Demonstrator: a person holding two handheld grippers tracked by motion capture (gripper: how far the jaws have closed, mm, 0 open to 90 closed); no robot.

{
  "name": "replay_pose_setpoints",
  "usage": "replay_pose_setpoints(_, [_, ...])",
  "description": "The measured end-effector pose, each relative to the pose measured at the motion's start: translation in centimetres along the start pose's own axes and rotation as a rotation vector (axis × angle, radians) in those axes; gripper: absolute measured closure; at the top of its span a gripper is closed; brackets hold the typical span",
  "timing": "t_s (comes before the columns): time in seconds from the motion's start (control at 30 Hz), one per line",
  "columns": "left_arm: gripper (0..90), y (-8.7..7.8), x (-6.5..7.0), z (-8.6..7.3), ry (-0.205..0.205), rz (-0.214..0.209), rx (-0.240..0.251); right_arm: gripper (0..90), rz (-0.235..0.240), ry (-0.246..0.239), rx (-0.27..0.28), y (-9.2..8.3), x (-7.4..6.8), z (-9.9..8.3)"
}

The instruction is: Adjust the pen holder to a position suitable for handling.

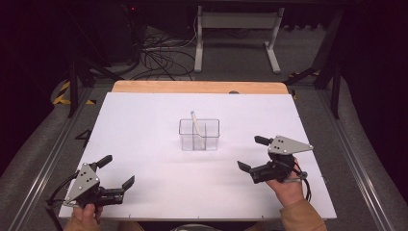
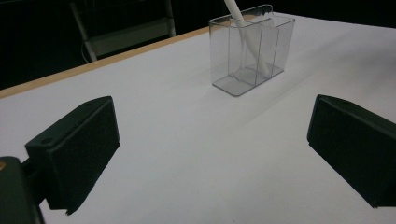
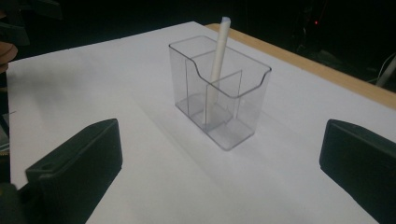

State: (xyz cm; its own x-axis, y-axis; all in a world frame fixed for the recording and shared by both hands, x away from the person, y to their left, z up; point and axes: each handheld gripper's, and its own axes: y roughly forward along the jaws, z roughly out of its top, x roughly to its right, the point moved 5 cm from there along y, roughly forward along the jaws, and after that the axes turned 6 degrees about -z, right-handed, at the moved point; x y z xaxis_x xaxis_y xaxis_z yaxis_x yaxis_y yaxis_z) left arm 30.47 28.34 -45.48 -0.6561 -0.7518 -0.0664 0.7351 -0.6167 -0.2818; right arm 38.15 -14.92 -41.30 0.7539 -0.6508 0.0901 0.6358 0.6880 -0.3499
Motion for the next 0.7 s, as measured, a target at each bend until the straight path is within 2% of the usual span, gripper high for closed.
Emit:
replay_pose_setpoints(0.17, [2.9, 0.0, 0.0, 0.0, -0.001, 0.000, 0.000, 0.0, 0.000, 0.043, -0.025, -0.2, 0.4, -2.0])
replay_pose_setpoints(0.37, [2.9, 0.0, 0.0, 0.0, -0.003, 0.000, -0.002, 0.0, 0.002, 0.071, -0.026, -0.6, 0.6, -4.2])
replay_pose_setpoints(0.6, [2.9, 0.0, 0.0, 0.0, 0.001, 0.003, -0.001, 0.0, 0.005, 0.058, -0.039, -0.6, 0.5, -6.1])
replay_pose_setpoints(0.7, [2.9, 0.0, 0.0, 0.0, 0.000, 0.000, -0.002, 0.0, 0.008, 0.074, -0.053, -0.5, 0.5, -6.9])
